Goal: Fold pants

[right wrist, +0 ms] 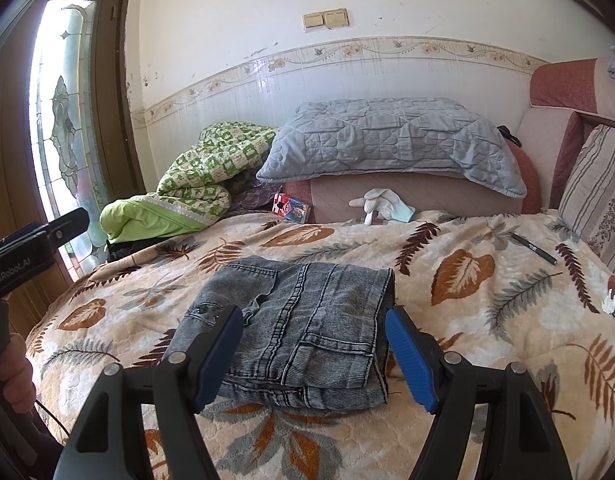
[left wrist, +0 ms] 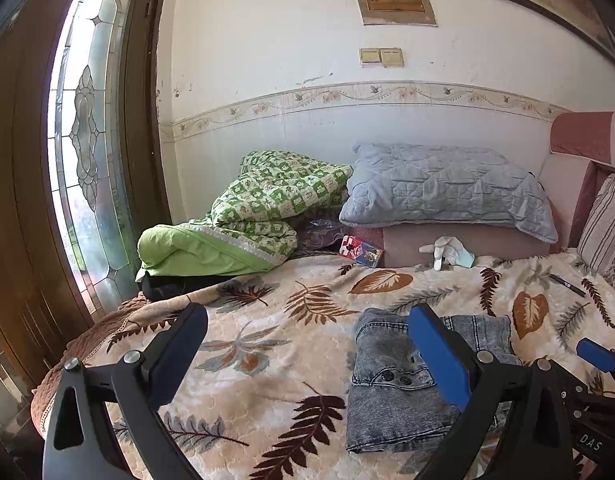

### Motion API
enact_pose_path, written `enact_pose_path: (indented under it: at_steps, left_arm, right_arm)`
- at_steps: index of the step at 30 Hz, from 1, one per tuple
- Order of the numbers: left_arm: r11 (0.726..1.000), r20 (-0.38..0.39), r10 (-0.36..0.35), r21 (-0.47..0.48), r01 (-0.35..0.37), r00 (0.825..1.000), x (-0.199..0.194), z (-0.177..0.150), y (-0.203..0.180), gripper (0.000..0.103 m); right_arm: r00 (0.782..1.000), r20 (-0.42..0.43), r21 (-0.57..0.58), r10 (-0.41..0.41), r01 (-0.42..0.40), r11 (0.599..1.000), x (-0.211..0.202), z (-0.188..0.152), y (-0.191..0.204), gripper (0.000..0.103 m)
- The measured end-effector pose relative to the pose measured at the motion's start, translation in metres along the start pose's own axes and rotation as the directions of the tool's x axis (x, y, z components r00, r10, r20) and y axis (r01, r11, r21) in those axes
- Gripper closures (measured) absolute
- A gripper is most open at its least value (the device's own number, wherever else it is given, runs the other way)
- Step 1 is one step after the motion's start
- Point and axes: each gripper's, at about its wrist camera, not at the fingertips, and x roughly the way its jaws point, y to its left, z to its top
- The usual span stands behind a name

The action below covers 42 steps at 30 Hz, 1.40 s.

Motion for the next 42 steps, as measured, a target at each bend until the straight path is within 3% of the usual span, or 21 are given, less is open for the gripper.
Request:
enact_pose_path:
  at_steps: [42]
  left_arm:
    - [0.998,-0.002,-0.056,-0.015,0.056,0.998,-0.0059,0.0013,-0.0009,0.002]
  right_arm:
    - [1.000,-0.010,-0.011,0.008,-0.009,1.000,0.0045,-0.0019,0.0029,0.026]
